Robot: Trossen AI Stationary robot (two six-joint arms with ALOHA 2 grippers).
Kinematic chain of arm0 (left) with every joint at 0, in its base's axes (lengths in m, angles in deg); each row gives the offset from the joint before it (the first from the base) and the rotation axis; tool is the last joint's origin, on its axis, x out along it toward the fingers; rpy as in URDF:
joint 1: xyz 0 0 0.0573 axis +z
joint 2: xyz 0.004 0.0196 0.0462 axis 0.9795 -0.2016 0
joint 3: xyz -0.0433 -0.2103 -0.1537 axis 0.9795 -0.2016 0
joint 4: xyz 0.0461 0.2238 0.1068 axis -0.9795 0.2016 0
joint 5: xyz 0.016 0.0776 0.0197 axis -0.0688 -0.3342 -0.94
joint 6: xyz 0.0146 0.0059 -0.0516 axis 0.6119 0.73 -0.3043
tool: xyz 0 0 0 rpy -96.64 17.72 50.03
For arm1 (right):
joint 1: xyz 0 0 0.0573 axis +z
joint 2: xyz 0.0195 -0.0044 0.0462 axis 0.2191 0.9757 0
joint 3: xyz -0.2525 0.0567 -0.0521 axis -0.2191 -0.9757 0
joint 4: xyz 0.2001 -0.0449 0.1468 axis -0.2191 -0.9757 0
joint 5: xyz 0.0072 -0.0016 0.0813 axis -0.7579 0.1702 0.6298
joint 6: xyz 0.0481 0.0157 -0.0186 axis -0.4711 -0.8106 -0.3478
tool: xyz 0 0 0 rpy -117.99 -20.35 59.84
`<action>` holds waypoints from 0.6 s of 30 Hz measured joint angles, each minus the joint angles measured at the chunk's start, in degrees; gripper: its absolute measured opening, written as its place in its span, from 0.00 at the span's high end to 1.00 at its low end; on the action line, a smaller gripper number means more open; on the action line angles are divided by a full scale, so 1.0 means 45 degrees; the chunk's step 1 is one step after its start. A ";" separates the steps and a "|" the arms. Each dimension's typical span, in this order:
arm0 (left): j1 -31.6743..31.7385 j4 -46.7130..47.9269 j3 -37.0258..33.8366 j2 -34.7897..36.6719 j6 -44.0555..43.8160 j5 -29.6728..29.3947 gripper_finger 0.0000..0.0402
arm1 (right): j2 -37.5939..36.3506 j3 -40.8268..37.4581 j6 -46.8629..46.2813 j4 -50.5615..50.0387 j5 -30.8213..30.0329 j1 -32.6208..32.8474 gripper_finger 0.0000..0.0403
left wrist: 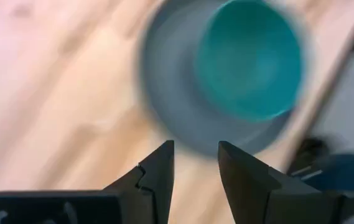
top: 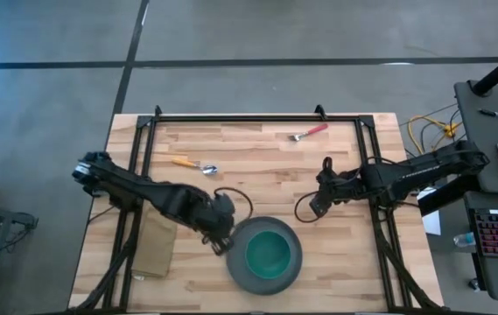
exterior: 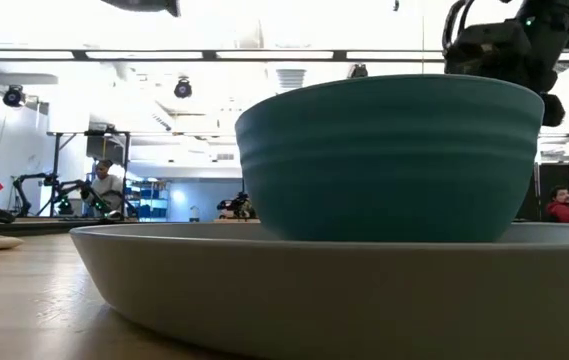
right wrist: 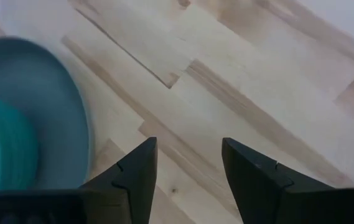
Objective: Set table place
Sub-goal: Put the fork to the right side of the plate
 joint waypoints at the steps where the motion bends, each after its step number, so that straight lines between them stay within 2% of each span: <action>1: 0.0173 0.0707 0.0000 0.0087 0.0605 0.0001 0.73 | 0.0000 0.0152 0.0301 -0.0183 -0.0005 -0.0019 0.57; 6: 0.1605 0.4183 -0.0020 0.0285 0.3144 0.0306 0.73 | 0.0000 0.1119 0.0793 -0.1735 -0.0012 -0.0060 0.58; 9: 0.2975 0.5299 -0.0221 0.0254 0.4879 0.0411 0.73 | 0.0015 0.1667 0.1008 -0.2550 -0.0112 -0.0268 0.58; 13: 0.5056 0.4370 -0.0714 0.0227 0.6826 0.0691 0.73 | 0.0015 0.2153 0.1666 -0.3282 0.0112 -0.1182 0.58; 18: 0.6815 0.3007 -0.0981 0.0267 0.8603 0.1297 0.73 | 0.0027 0.2293 0.3445 -0.3039 0.1719 -0.3649 0.60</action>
